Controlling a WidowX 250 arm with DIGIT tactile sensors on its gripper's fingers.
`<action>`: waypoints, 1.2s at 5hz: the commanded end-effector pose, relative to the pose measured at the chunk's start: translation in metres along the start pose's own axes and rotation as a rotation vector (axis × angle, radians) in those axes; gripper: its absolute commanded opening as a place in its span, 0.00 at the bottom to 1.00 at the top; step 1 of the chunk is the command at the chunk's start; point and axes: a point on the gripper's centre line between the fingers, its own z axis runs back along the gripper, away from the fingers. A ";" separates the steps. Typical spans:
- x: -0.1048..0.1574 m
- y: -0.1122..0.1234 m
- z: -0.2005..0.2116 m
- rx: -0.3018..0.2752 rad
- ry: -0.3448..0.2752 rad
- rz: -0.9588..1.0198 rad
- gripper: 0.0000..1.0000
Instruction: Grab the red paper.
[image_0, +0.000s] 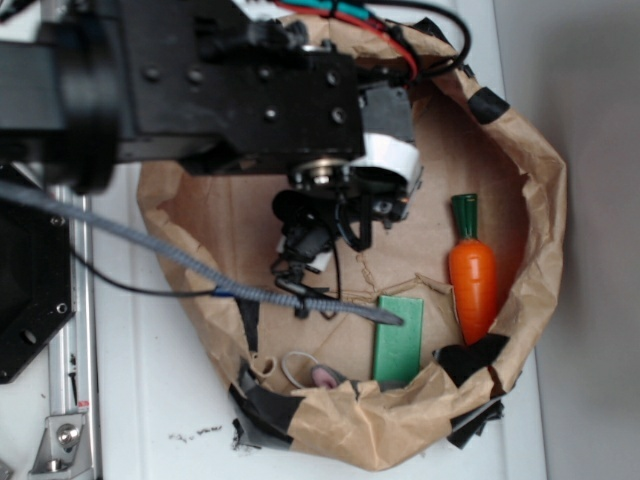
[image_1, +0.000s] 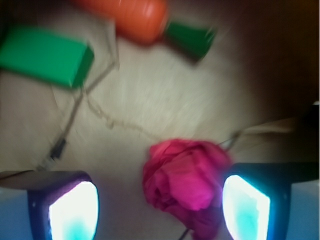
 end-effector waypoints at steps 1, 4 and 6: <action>0.018 0.029 -0.039 0.085 -0.024 -0.068 1.00; 0.023 0.015 0.071 0.034 -0.087 0.033 0.00; 0.047 0.009 0.132 0.019 -0.051 0.322 0.00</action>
